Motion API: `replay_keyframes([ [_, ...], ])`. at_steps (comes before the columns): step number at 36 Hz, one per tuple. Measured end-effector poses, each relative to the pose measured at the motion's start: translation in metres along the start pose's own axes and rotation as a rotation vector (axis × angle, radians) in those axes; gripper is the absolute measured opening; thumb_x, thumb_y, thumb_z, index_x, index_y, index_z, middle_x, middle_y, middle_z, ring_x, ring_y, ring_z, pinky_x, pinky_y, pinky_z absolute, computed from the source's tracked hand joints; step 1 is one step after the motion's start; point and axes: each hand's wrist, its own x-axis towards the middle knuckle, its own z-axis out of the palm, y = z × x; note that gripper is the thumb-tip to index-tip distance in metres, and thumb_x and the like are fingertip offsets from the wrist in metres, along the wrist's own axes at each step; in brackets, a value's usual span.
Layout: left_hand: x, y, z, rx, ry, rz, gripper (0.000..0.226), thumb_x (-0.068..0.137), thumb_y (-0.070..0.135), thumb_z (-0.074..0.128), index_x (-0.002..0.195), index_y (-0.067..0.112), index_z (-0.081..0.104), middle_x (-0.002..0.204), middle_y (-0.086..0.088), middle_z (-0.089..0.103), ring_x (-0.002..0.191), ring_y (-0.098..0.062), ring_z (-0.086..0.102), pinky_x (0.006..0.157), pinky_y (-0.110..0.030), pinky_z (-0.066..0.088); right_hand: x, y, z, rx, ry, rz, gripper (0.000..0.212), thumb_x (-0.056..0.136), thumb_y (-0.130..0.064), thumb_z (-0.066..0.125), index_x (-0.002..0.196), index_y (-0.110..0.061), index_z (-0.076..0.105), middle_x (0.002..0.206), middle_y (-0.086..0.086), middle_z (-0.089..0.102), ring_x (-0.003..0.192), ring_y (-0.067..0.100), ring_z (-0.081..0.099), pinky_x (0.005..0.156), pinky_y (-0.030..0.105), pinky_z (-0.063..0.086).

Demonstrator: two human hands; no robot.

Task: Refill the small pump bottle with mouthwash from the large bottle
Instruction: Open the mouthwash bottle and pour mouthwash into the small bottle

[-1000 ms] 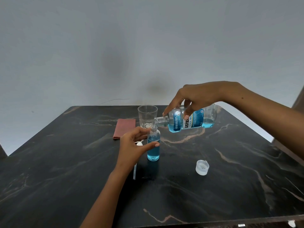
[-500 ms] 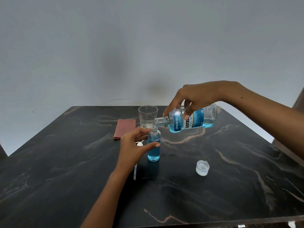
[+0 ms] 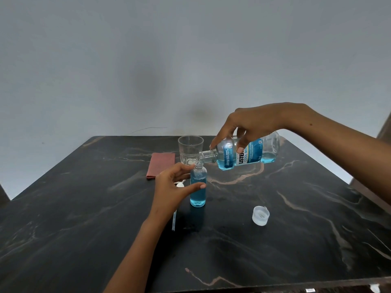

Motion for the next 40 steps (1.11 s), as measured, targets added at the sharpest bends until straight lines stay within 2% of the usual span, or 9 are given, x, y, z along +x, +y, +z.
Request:
replay_keyframes([
  [4, 0.000, 0.001, 0.000, -0.007, 0.001, -0.004, 0.038, 0.058, 0.035, 0.084, 0.092, 0.033, 0.068, 0.101, 0.012, 0.072, 0.095, -0.006, 0.070, 0.080, -0.027, 0.059, -0.001, 0.000, 0.001, 0.007, 0.006, 0.000, 0.054, 0.080, -0.002, 0.070, 0.127, -0.026, 0.059, 0.128, -0.009, 0.061, 0.105, 0.017, 0.062, 0.085, 0.027, 0.053],
  [9, 0.000, 0.001, 0.000, -0.007, -0.001, -0.007, 0.038, 0.059, 0.035, 0.083, 0.094, 0.031, 0.068, 0.102, 0.008, 0.073, 0.095, -0.007, 0.070, 0.081, -0.029, 0.059, -0.003, 0.003, 0.007, 0.032, 0.036, 0.001, 0.054, 0.081, -0.001, 0.069, 0.128, -0.025, 0.058, 0.127, -0.010, 0.061, 0.103, 0.014, 0.062, 0.084, 0.022, 0.053],
  [14, -0.001, 0.002, 0.000, -0.022, -0.004, 0.009, 0.039, 0.058, 0.037, 0.084, 0.094, 0.031, 0.069, 0.100, 0.013, 0.073, 0.093, -0.006, 0.071, 0.080, -0.025, 0.058, -0.007, 0.007, 0.016, 0.063, 0.065, 0.001, 0.054, 0.081, -0.003, 0.069, 0.129, -0.025, 0.057, 0.127, -0.006, 0.062, 0.107, 0.017, 0.062, 0.089, 0.029, 0.051],
  [24, -0.001, 0.001, 0.000, -0.028, 0.009, 0.029, 0.039, 0.058, 0.034, 0.085, 0.093, 0.032, 0.069, 0.098, 0.014, 0.073, 0.092, -0.005, 0.071, 0.079, -0.022, 0.058, -0.017, 0.025, 0.051, 0.328, 0.234, -0.028, 0.055, 0.082, 0.004, 0.065, 0.128, -0.024, 0.058, 0.125, -0.011, 0.063, 0.107, 0.003, 0.063, 0.082, 0.017, 0.054],
  [28, -0.001, 0.002, 0.000, -0.025, 0.004, 0.032, 0.039, 0.058, 0.032, 0.086, 0.093, 0.031, 0.069, 0.098, 0.012, 0.074, 0.091, -0.005, 0.071, 0.079, -0.022, 0.058, -0.026, 0.034, 0.071, 0.447, 0.292, -0.003, 0.054, 0.083, 0.002, 0.065, 0.129, -0.024, 0.056, 0.121, -0.016, 0.064, 0.104, 0.003, 0.065, 0.081, 0.025, 0.057],
  [32, -0.001, 0.002, 0.000, -0.022, 0.014, 0.036, 0.038, 0.057, 0.031, 0.087, 0.090, 0.035, 0.070, 0.093, 0.015, 0.075, 0.089, -0.005, 0.072, 0.076, -0.019, 0.057, -0.034, 0.039, 0.100, 0.628, 0.506, 0.010, 0.055, 0.079, 0.000, 0.070, 0.127, -0.025, 0.057, 0.110, -0.028, 0.066, 0.096, -0.005, 0.066, 0.071, 0.013, 0.054],
  [33, -0.001, 0.002, 0.000, -0.016, 0.012, 0.039, 0.038, 0.057, 0.030, 0.087, 0.091, 0.034, 0.070, 0.093, 0.014, 0.075, 0.089, -0.005, 0.072, 0.076, -0.020, 0.057, -0.035, 0.040, 0.108, 0.709, 0.563, 0.003, 0.055, 0.079, -0.001, 0.071, 0.127, -0.023, 0.057, 0.110, -0.025, 0.067, 0.098, 0.000, 0.066, 0.073, 0.015, 0.055],
  [37, 0.000, 0.001, 0.000, -0.007, 0.002, 0.042, 0.038, 0.059, 0.030, 0.086, 0.094, 0.027, 0.071, 0.097, 0.009, 0.074, 0.091, -0.007, 0.071, 0.080, -0.024, 0.058, -0.033, 0.045, 0.142, 0.952, 0.774, 0.006, 0.055, 0.075, -0.005, 0.071, 0.127, -0.017, 0.055, 0.113, 0.004, 0.069, 0.101, 0.023, 0.068, 0.086, 0.039, 0.056],
  [40, -0.001, 0.000, 0.001, -0.014, -0.005, 0.037, 0.041, 0.059, 0.031, 0.086, 0.097, 0.022, 0.072, 0.098, 0.007, 0.075, 0.092, -0.008, 0.071, 0.082, -0.025, 0.057, -0.031, 0.045, 0.160, 1.017, 0.875, 0.036, 0.055, 0.076, -0.009, 0.072, 0.127, -0.020, 0.053, 0.113, 0.006, 0.069, 0.101, 0.026, 0.068, 0.085, 0.040, 0.057],
])
